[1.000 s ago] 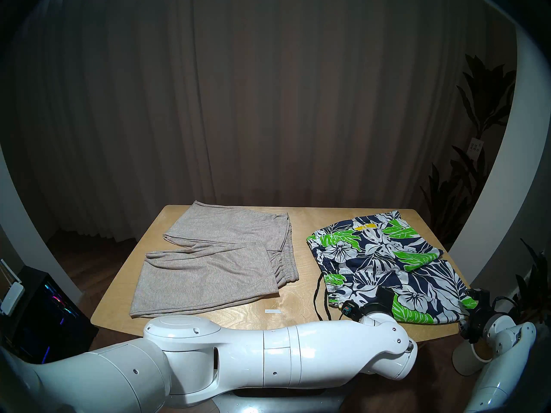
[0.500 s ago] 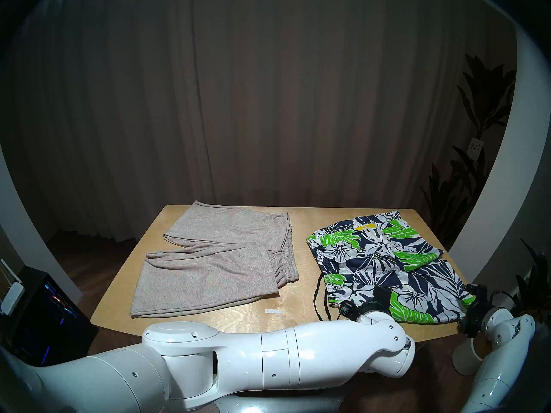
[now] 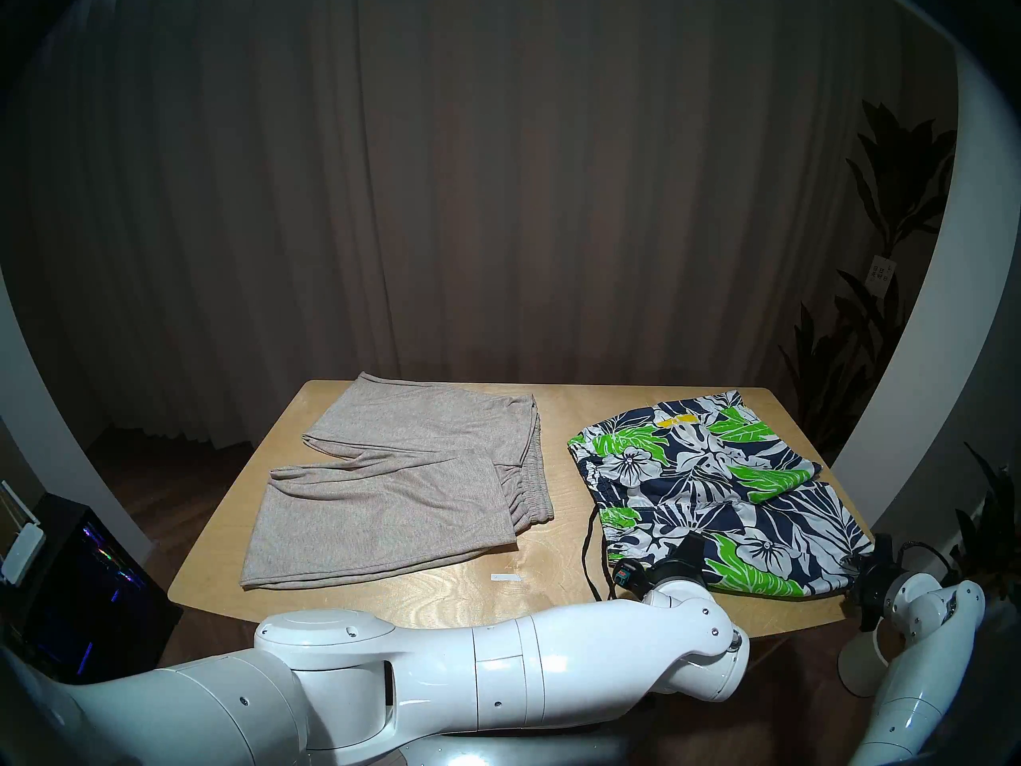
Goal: Fold pants twice and stack them
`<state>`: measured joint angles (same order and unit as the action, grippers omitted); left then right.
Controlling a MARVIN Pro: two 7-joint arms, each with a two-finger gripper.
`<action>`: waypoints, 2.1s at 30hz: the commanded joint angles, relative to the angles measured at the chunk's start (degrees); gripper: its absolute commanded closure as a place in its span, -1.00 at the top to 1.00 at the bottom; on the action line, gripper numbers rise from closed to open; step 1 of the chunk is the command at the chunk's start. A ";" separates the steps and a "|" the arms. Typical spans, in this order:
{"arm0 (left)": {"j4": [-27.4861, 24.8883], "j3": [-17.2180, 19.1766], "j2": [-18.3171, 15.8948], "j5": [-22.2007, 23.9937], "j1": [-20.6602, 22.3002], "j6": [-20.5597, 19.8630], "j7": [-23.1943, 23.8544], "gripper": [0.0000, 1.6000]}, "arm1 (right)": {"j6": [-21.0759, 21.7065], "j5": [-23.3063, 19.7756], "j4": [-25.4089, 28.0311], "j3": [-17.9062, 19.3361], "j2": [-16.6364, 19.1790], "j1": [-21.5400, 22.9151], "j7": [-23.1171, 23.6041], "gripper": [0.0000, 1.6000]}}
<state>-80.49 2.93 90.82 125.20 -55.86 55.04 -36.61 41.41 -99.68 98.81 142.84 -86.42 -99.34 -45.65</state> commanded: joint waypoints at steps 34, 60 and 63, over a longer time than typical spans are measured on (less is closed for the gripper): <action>-12.85 7.51 -4.92 -3.02 -2.41 -0.04 3.88 -1.00 | 1.32 -4.89 9.54 -3.36 1.11 5.74 -0.94 -1.00; -20.98 15.94 -12.86 -10.27 -10.55 -0.04 6.83 -1.00 | -0.77 -5.10 7.04 -7.54 1.76 9.85 -2.03 -1.00; -22.10 17.90 -13.07 -10.93 -11.88 -0.04 7.18 -1.00 | -1.49 -4.83 6.36 -8.39 1.80 10.87 -2.22 -1.00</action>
<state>-99.46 16.74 78.26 116.79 -65.42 55.04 -30.88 41.43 -104.93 105.25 135.30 -85.35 -91.36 -47.60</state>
